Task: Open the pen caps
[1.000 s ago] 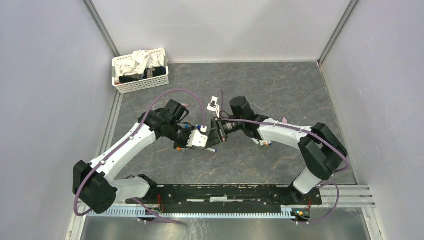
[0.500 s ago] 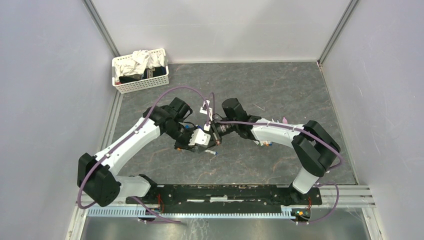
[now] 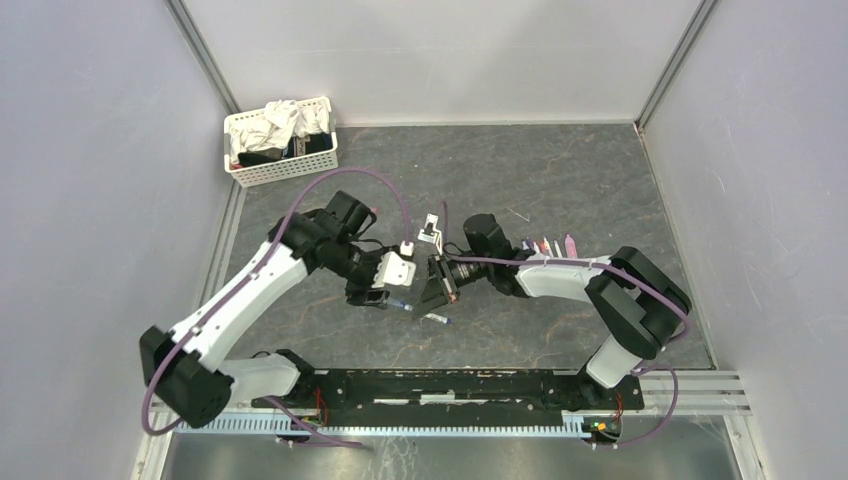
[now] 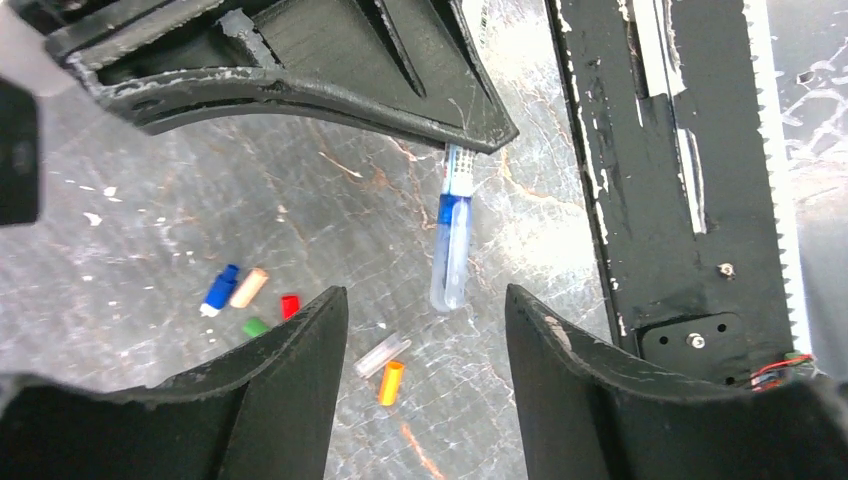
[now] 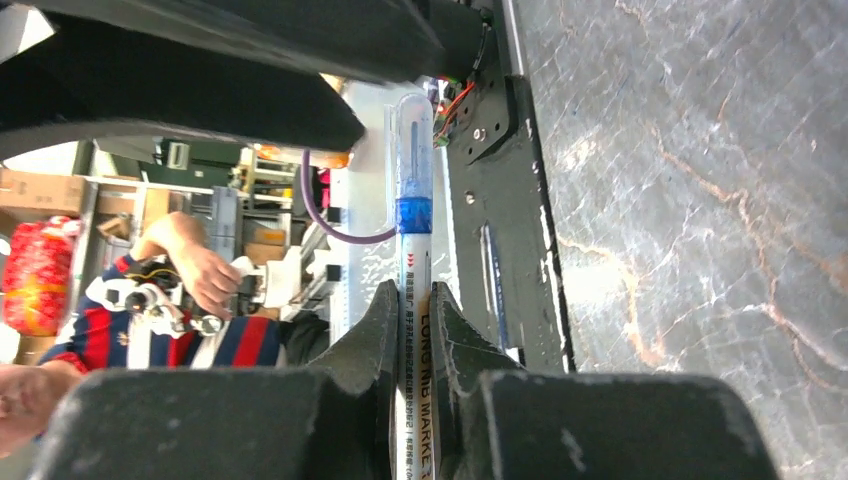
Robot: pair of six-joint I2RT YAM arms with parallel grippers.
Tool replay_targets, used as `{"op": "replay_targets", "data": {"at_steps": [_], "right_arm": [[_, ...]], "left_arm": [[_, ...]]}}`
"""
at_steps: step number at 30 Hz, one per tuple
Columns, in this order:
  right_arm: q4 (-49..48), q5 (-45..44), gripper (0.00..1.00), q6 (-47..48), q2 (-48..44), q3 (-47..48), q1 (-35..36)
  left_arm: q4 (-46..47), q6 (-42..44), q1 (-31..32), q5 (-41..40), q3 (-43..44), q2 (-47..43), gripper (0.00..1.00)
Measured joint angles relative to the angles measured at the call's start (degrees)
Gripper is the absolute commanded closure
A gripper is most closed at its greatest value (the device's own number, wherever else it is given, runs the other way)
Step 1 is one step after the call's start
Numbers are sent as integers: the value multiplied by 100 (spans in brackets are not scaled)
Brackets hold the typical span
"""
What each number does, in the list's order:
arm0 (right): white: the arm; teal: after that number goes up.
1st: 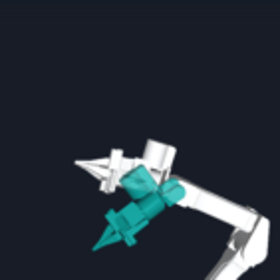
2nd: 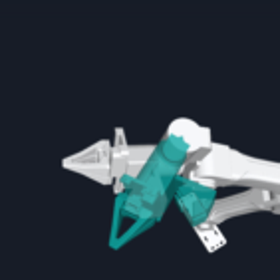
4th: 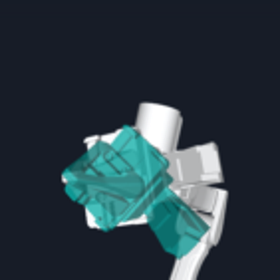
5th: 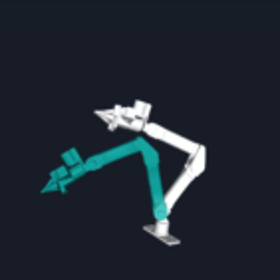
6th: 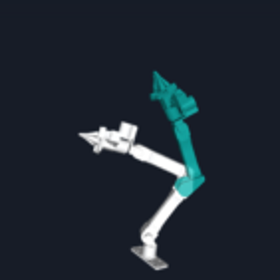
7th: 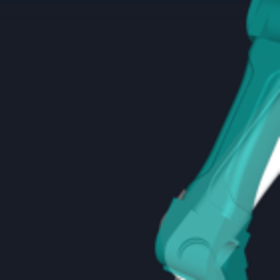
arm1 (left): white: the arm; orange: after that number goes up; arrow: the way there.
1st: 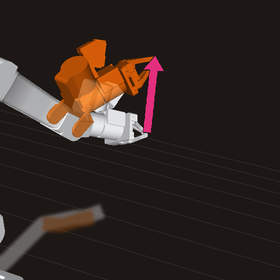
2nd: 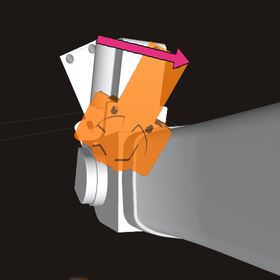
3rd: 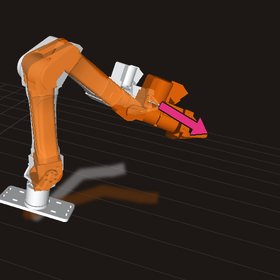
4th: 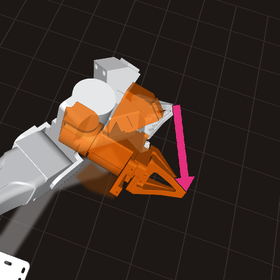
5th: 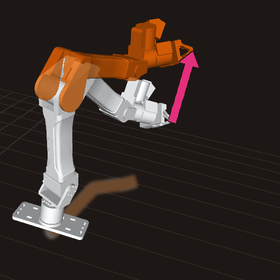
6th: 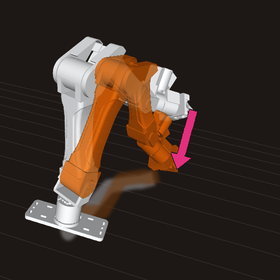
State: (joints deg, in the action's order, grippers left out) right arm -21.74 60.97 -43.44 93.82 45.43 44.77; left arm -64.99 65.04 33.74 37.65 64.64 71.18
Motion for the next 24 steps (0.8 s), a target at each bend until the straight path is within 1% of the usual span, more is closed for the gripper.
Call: {"op": "replay_targets", "data": {"at_steps": [3,4,6,10,14,18,24], "right_arm": [[-555,120,100,-514,0,-238,-37],[-785,162,100,-686,2,-258,-50],[-1429,229,100,-1128,9,-280,-59],[-2771,354,100,-2083,186,-304,-59],[-3698,413,100,-2879,457,-317,-59],[-3866,461,100,-3101,540,-315,-59],[-3681,501,100,-2999,577,-245,-59]], "left_arm": [[46,94,0,-22,-33,-365,34],[61,133,0,-22,-37,-424,24],[111,205,2,-28,-79,-444,22],[238,319,17,-107,-201,-354,23],[407,396,52,-208,-214,-249,29],[501,490,74,-313,-214,-221,33],[562,514,79,-363,-212,-223,35]]}}
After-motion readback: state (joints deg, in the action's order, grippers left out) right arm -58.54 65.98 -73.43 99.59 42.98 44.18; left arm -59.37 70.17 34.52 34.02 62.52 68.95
